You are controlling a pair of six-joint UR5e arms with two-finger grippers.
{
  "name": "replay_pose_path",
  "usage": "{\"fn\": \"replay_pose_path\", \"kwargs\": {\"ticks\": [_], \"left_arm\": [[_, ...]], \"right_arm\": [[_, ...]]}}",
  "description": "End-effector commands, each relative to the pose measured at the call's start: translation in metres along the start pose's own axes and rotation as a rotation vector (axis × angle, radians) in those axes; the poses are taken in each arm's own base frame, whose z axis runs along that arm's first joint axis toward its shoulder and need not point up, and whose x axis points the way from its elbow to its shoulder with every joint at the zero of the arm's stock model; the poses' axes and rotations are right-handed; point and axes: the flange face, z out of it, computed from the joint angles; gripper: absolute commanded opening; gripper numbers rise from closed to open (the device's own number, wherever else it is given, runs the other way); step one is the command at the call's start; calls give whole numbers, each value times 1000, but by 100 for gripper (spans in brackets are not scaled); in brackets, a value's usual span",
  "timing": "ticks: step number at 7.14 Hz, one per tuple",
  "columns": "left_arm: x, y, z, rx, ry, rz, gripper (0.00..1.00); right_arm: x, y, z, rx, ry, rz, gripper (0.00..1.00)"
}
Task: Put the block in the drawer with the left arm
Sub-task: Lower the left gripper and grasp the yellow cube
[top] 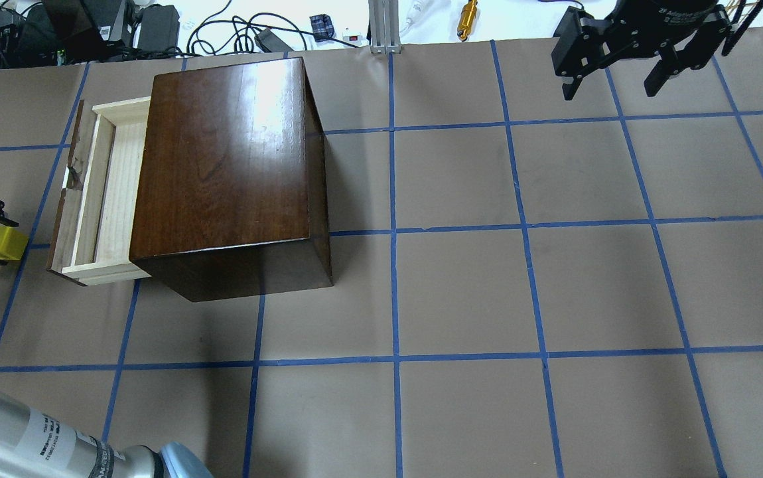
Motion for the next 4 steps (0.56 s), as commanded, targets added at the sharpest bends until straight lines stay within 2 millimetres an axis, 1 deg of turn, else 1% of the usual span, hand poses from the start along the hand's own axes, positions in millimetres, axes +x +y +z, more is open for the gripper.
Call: {"fn": "replay_pose_path", "kwargs": {"ticks": [1, 2, 3, 4], "left_arm": [[1, 1, 0, -1, 1, 8, 29], [1, 1, -1, -4, 2, 13, 19], [0, 1, -1, -6, 2, 15, 11], [1, 2, -1, -8, 4, 15, 8]], "right_arm": [[0, 0, 0, 1, -1, 0, 100], [0, 0, 0, 1, -1, 0, 100], [0, 0, 0, 1, 0, 0, 100], [0, 0, 0, 1, 0, 0, 100]]}}
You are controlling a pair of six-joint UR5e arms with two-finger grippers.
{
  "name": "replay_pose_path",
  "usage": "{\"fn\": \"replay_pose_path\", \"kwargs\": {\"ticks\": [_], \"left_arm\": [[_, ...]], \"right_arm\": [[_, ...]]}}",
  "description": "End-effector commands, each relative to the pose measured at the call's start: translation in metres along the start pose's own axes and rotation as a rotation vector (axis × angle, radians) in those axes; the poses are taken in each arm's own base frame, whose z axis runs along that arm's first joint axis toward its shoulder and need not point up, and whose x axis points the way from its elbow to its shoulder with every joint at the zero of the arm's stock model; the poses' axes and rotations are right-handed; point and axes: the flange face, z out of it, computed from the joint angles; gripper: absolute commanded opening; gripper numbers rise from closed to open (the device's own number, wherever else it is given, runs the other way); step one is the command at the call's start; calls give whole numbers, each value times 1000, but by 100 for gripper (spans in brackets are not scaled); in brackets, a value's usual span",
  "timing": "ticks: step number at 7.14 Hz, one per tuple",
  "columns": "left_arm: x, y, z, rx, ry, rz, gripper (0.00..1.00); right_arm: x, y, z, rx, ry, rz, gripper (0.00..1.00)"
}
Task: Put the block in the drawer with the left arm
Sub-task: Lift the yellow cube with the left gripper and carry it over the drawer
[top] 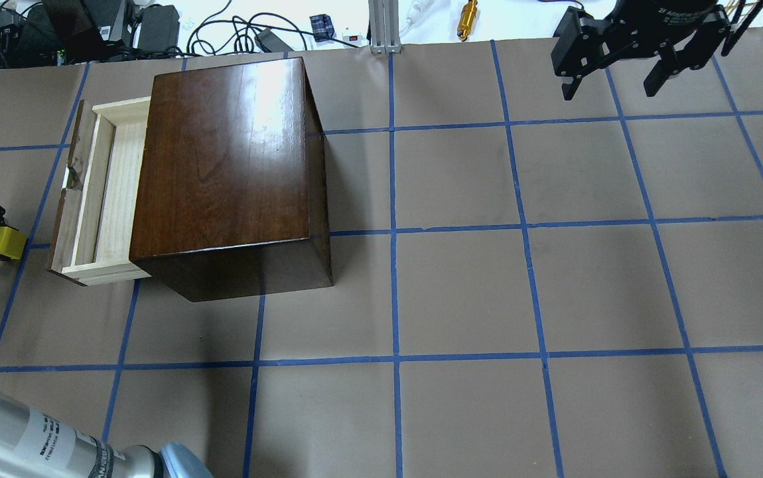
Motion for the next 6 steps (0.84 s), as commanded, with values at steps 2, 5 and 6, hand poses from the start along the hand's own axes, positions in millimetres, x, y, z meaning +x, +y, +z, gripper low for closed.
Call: {"fn": "replay_pose_path", "kwargs": {"ticks": [2, 5, 6], "left_arm": [[0, 0, -9, -16, -1, 2, 2], [-5, 3, -61, 5, 20, -43, 0], [-11, 0, -88, 12, 57, -66, 0]], "right_arm": [[0, -1, 1, -1, -1, 0, 100], [0, 0, 1, -1, -1, 0, 100], [1, -1, 1, -1, -1, 2, 100]]}}
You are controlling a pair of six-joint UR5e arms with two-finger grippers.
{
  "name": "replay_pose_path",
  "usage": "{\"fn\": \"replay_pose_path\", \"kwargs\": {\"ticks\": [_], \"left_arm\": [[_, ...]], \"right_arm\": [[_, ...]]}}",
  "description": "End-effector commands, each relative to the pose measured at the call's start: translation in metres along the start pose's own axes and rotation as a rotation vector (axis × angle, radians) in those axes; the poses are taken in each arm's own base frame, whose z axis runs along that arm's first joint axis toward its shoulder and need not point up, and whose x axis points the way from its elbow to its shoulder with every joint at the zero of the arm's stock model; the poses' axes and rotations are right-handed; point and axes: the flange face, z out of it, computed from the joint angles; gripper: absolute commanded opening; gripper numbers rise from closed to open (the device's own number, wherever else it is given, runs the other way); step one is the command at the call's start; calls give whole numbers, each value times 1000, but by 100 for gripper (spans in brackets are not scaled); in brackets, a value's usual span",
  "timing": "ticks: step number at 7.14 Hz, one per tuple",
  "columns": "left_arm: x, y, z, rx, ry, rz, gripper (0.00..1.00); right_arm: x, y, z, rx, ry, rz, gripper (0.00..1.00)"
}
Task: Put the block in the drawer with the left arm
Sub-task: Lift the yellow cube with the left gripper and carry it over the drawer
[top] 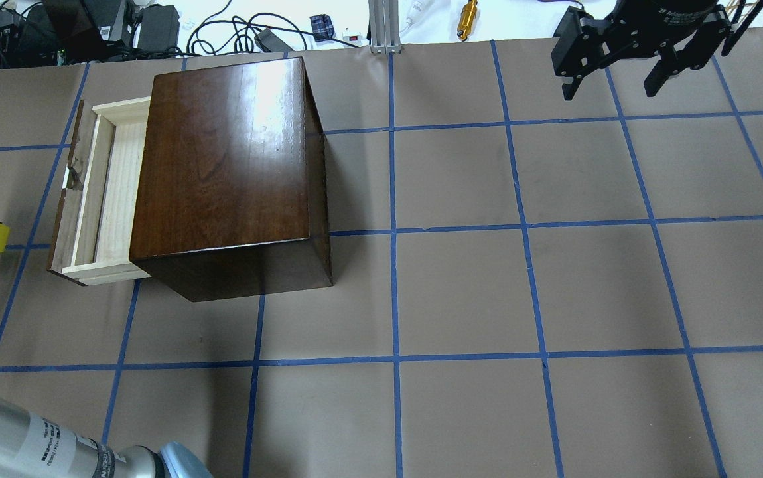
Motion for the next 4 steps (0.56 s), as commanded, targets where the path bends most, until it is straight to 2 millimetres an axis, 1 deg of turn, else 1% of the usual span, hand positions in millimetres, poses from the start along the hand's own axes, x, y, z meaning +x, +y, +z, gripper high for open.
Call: {"fn": "replay_pose_path", "kwargs": {"ticks": [1, 2, 3, 4], "left_arm": [[-8, -13, -55, 22, 51, -48, 0], [-5, -25, -81, 37, 65, -99, 0], [-12, -52, -110, 25, 59, -81, 0], [-24, -90, -134, -20, 75, -33, 0]], "right_arm": [[0, 0, 0, 1, 0, 0, 100], [0, 0, 0, -1, 1, 0, 100], [0, 0, 0, -1, 0, 0, 100], [0, 0, 0, 1, 0, 0, 100]]}}
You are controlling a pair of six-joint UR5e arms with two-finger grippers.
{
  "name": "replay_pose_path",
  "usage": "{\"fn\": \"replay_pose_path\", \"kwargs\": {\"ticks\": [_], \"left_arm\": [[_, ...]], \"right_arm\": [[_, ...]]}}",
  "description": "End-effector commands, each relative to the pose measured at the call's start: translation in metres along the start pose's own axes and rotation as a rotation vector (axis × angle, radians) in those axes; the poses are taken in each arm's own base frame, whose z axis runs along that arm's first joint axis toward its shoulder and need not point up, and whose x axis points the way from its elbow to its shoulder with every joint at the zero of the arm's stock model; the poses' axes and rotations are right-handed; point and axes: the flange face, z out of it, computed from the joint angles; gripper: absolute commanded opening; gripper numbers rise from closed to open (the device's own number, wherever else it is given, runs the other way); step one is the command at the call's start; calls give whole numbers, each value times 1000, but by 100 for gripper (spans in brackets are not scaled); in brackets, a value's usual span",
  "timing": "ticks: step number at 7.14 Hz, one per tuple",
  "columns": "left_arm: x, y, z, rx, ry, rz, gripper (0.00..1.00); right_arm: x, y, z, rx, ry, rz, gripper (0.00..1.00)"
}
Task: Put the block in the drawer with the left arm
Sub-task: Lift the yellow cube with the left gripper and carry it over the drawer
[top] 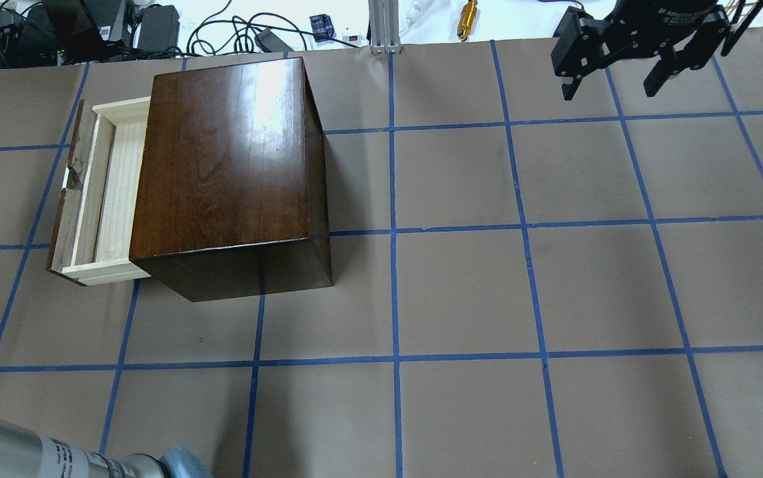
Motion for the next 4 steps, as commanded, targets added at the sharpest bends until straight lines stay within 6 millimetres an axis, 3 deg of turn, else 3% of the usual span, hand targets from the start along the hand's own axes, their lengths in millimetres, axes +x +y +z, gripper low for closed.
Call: {"fn": "replay_pose_path", "kwargs": {"ticks": [1, 2, 4], "left_arm": [[-9, -76, -53, -44, 3, 29, 0], [-9, -105, -66, -38, 7, 9, 0], [-20, -185, -79, -58, 5, 50, 0]], "right_arm": [[0, 0, -1, 1, 0, 0, 100], [0, 0, -1, 1, 0, 1, 100], [0, 0, -1, 1, 0, 1, 100]]}}
